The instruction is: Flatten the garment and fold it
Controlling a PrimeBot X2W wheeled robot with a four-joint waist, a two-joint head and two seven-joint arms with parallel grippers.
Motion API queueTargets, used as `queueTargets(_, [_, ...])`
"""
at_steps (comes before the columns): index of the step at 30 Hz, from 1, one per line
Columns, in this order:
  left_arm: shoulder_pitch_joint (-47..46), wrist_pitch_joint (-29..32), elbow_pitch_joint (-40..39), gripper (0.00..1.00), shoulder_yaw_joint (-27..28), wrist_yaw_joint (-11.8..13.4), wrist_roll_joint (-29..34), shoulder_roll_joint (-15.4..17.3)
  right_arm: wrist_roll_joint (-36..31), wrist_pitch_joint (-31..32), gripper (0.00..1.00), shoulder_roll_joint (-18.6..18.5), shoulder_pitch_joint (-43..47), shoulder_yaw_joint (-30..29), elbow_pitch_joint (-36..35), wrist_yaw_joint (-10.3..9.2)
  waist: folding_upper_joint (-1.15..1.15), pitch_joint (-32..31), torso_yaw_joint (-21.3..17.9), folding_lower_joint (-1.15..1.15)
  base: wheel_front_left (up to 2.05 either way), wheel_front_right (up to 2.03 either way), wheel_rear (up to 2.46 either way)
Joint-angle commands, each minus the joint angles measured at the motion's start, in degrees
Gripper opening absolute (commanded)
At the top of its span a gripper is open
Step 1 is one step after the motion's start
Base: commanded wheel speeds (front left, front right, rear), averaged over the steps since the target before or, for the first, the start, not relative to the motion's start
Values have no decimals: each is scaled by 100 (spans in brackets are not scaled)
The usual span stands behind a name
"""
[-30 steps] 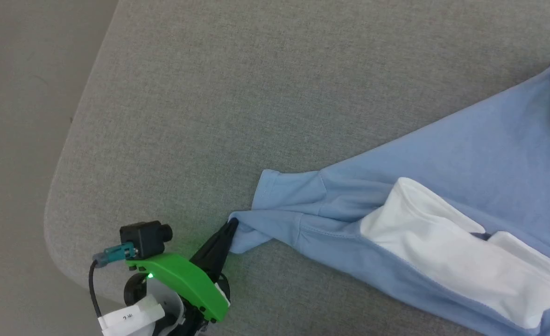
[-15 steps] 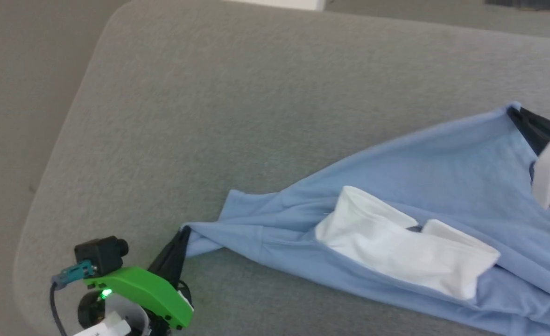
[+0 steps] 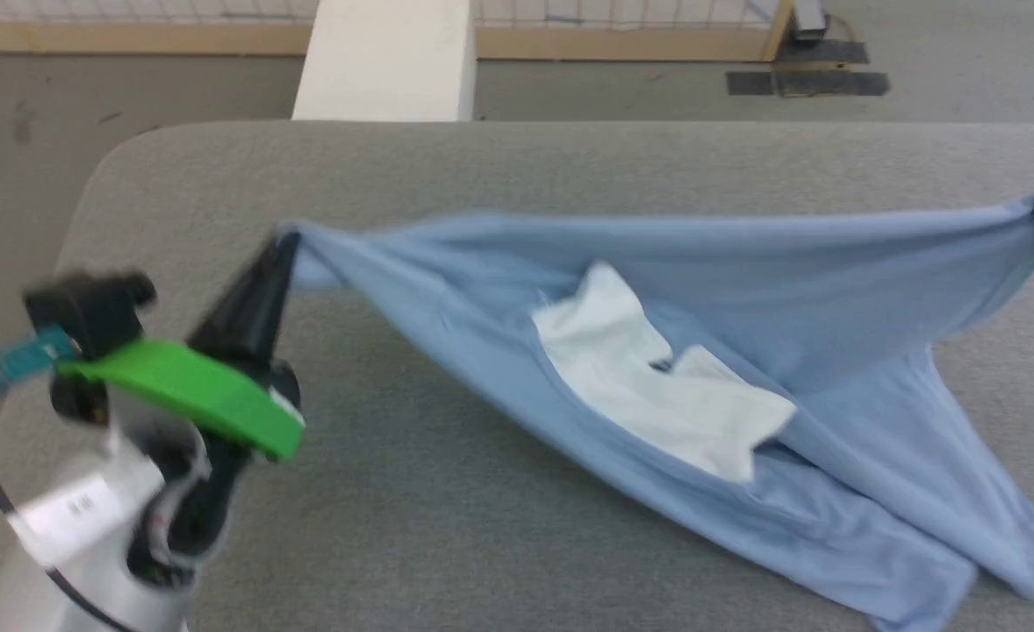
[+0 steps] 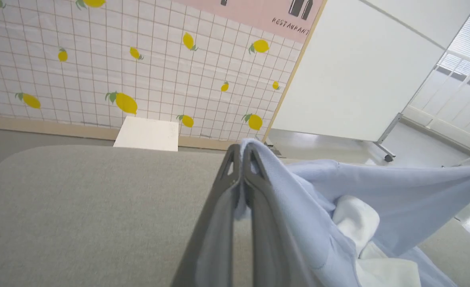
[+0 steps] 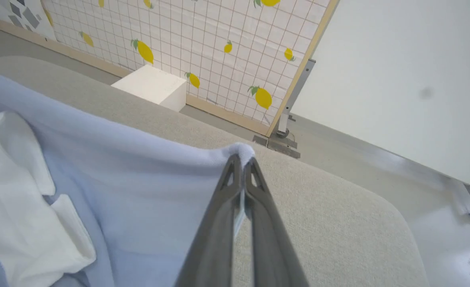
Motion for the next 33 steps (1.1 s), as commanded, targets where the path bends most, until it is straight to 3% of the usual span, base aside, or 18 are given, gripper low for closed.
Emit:
queueTargets(1, [-416,46,-21,0,109,-63,-74,61,-55,157,0,-40,-146,-67,-187,-8,0,-186,-242,0,0,0,0])
queueTargets(8, [-2084,464,154,0,239,-169,-15,244,-7,871,0,-449,-1301,66,-613,-8,0,29,-412,0,0,0,0])
queueTargets(17, [-4296,777,874,0,328,-141,103,175,-34,1321,0,-518,-3458,768,63,-8,0,860,-607,0,0,0,0])
queueTargets(25, [-6333,572,1819,0,387,-12,618,140,-696,982,0,118,-5550,998,1297,-8,0,1988,-762,0,0,0,0])
queueTargets(33, [-7719,-354,2442,0,578,52,1041,73,-1892,-165,0,1042,-6906,190,2221,-8,0,2591,-794,0,0,0,0])
